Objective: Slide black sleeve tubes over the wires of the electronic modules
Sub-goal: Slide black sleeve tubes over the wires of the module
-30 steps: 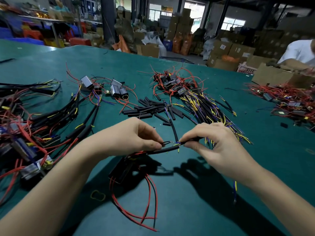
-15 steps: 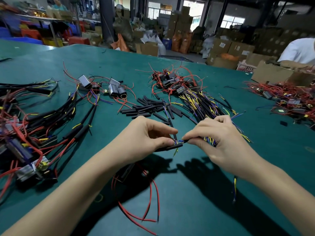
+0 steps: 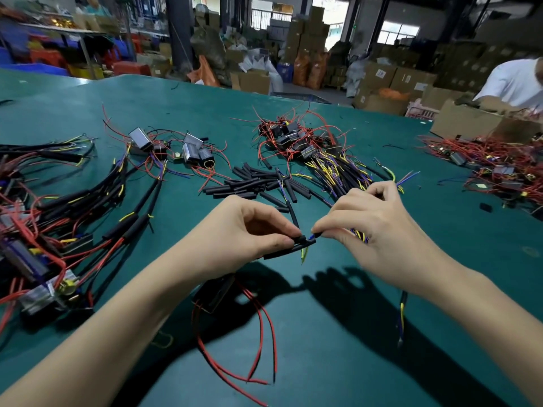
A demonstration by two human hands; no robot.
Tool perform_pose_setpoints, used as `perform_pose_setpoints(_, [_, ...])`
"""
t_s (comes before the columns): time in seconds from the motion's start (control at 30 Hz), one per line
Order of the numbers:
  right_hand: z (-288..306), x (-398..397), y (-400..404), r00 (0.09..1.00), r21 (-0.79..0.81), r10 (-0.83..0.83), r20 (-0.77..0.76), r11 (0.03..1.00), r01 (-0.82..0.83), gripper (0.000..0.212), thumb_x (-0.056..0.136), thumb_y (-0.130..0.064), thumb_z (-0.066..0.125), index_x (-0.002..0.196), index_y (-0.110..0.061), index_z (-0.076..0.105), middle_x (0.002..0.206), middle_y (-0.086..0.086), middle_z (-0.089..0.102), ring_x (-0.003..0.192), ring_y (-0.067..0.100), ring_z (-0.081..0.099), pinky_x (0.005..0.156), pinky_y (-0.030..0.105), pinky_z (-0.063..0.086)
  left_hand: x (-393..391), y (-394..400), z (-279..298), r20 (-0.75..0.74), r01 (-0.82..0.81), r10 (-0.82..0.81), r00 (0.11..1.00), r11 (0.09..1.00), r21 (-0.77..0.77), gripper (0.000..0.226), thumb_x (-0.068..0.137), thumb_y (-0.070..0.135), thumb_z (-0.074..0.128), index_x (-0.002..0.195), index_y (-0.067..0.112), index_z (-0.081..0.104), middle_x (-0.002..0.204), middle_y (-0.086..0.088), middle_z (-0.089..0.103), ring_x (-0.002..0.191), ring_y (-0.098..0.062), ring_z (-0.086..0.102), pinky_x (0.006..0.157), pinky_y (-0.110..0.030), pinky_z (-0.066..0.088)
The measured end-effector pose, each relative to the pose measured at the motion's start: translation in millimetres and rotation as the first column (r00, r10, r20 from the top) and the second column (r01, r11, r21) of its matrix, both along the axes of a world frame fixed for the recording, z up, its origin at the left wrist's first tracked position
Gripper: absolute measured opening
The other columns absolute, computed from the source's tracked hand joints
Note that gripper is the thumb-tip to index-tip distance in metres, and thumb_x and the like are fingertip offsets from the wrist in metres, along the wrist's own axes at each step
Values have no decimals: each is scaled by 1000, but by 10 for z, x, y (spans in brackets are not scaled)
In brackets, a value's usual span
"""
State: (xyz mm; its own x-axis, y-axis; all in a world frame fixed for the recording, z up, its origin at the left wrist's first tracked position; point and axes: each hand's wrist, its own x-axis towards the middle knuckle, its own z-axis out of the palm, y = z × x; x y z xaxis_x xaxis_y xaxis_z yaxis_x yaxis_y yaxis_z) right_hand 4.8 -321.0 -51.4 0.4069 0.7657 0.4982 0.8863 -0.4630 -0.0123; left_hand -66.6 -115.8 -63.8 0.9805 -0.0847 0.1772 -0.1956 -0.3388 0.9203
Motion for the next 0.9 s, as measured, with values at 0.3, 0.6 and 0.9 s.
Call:
perform_pose_setpoints(0.3, [41, -54, -18, 1000, 6, 10, 5, 1000, -10, 15, 90, -28, 57, 88, -25, 71, 77, -13, 61, 70, 11, 49, 74, 37, 30, 13, -62, 0, 63, -52, 54, 997, 998, -30, 20, 80, -2, 69, 75, 16, 75, 77, -15, 72, 68, -15, 62, 72, -32, 51])
perform_pose_setpoints(0.6, [62, -77, -19, 998, 64, 12, -70, 998, -8, 7, 84, -27, 61, 85, -23, 66, 76, -27, 57, 67, -16, 41, 75, 35, 31, 2, -110, 10, 56, -89, 93, 994, 993, -75, 16, 77, 1, 73, 74, 16, 77, 72, -10, 74, 66, -13, 65, 78, -39, 56])
perform_pose_setpoints(0.9, [22, -108, -67, 999, 93, 51, -12, 994, -49, 6, 86, -23, 64, 87, -19, 69, 79, -27, 49, 63, -6, 38, 74, 29, 28, -10, -208, -39, 35, -92, 99, 994, 981, -168, 13, 79, 1, 72, 78, 13, 77, 77, -13, 74, 72, -17, 66, 82, -41, 54])
